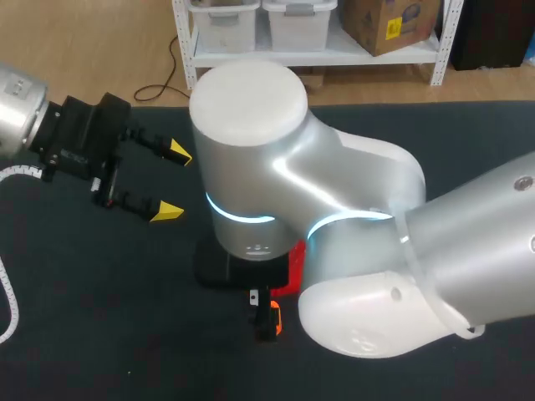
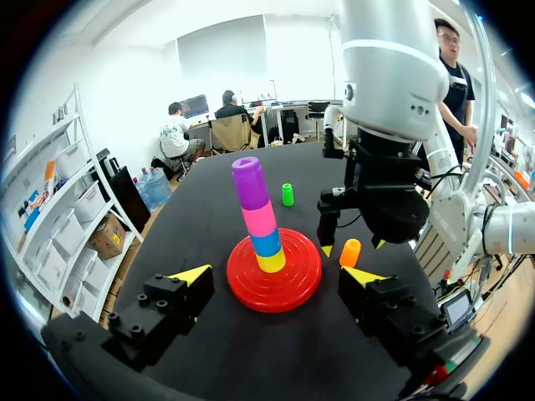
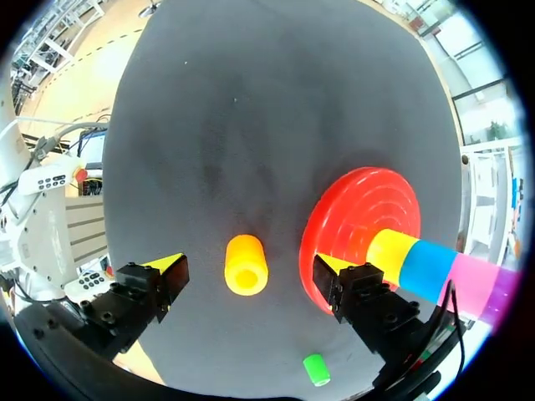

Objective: Pick up and stack the cylinders on the red base in this order: pink,purple,orange,green

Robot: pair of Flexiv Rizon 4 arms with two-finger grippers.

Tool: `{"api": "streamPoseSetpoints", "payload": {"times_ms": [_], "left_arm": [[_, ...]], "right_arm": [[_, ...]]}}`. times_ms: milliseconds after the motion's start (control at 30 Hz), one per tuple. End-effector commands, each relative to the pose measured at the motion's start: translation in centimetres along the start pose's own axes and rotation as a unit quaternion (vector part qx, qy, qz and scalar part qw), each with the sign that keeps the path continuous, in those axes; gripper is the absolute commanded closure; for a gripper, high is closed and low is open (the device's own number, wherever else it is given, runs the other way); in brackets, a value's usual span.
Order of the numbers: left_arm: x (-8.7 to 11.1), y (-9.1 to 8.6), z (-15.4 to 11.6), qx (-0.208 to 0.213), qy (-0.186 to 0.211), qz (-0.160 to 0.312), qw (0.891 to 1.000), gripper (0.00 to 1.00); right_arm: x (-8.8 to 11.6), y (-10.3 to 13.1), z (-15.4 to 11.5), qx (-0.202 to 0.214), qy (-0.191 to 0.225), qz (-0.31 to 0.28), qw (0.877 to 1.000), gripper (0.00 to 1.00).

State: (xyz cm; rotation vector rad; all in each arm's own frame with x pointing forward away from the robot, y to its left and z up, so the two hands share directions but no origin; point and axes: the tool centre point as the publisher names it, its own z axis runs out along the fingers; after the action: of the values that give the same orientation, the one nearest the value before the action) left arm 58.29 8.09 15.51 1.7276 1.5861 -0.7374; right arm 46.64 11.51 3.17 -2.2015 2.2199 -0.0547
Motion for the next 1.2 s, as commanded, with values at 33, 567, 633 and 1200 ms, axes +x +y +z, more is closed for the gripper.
{"api": "streamPoseSetpoints", "payload": {"times_ms": [33,567,633,1200], "left_arm": [[0.2,0.0,0.0,-0.001,-0.002,0.002,1.0,0.0],[0.2,0.0,0.0,-0.001,-0.002,0.002,1.0,0.0],[0.2,0.0,0.0,-0.001,-0.002,0.002,1.0,0.0],[0.2,0.0,0.0,-0.001,-0.002,0.002,1.0,0.0]], "right_arm": [[0.3,0.4,-0.1,0.004,-0.005,0.006,1.0,0.0],[0.5,0.2,0.2,0.01,0.001,0.02,1.0,0.0],[0.5,0.2,0.2,0.01,0.001,0.02,1.0,0.0],[0.6,-0.6,-0.4,0.006,-0.01,0.038,0.999,0.0]]}}
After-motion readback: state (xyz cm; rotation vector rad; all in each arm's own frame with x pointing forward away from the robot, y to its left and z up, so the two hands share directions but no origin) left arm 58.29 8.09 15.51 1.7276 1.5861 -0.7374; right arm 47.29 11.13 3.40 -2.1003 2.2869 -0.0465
